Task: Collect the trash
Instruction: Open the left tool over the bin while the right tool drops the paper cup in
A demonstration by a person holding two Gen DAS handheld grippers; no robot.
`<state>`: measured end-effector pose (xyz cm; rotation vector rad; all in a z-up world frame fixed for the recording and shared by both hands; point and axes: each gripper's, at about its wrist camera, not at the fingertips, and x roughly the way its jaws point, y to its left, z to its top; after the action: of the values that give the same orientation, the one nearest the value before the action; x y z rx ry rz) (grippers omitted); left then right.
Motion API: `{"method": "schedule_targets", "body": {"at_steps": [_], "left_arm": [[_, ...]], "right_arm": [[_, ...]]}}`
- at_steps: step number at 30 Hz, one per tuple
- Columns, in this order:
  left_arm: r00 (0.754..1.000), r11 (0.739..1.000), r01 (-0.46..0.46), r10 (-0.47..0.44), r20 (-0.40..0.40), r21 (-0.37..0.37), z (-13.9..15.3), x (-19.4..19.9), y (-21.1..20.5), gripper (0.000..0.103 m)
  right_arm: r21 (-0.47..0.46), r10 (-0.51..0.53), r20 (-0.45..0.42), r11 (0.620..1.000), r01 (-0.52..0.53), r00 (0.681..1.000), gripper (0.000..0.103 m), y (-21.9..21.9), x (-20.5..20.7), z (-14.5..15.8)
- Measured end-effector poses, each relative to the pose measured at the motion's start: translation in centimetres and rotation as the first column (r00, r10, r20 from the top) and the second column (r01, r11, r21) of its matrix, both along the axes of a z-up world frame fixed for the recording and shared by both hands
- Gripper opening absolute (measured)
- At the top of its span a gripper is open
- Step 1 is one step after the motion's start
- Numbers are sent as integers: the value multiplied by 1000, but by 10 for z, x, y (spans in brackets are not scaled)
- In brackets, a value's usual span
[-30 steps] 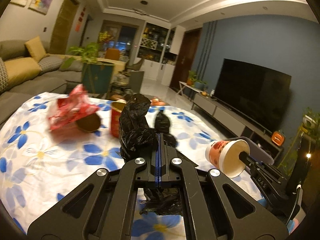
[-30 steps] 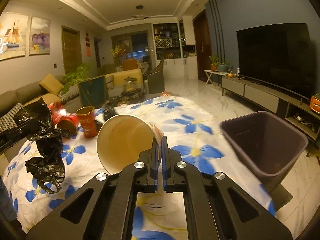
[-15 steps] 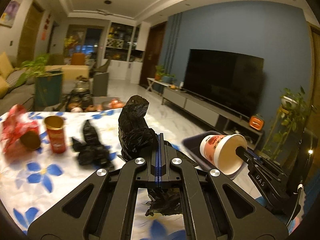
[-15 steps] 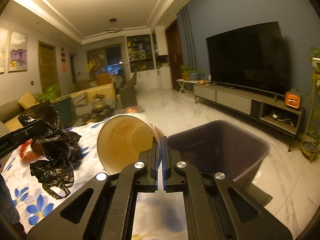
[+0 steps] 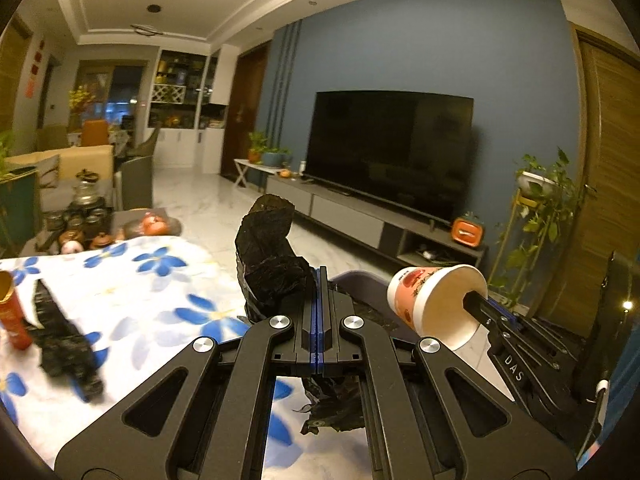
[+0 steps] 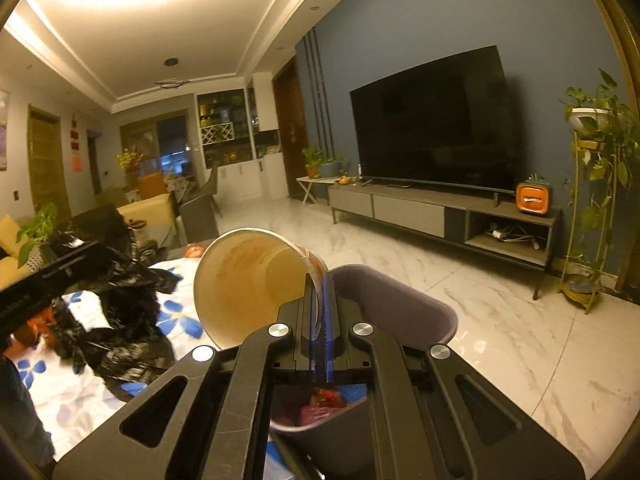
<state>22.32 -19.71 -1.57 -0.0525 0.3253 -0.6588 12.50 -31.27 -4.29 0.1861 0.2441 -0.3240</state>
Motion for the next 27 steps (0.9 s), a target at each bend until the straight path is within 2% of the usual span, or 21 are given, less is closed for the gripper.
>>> {"method": "schedule_targets", "body": {"at_steps": [8,24,25,26,27], "left_arm": [[997,997,80,-80,4,13,-16,13,-44,0],[986,984,165,-164,-33,60,-45,34,-89,0],[986,984,166,-163,-38,69,-47,35,-90,1],[987,984,160,-157,-45,80,-50,36,-90,8],[988,985,153,-149,-49,84,-51,38,-88,25]], "right_arm": [[7,-49,7,999,49,999,4,-18,4,-8],[11,-91,13,996,90,996,4,-12,9,-10],[10,-90,11,996,90,996,4,-12,9,-11],[11,-89,9,996,89,996,4,-12,10,-12],[13,-88,7,996,88,996,4,-12,10,-12]]}}
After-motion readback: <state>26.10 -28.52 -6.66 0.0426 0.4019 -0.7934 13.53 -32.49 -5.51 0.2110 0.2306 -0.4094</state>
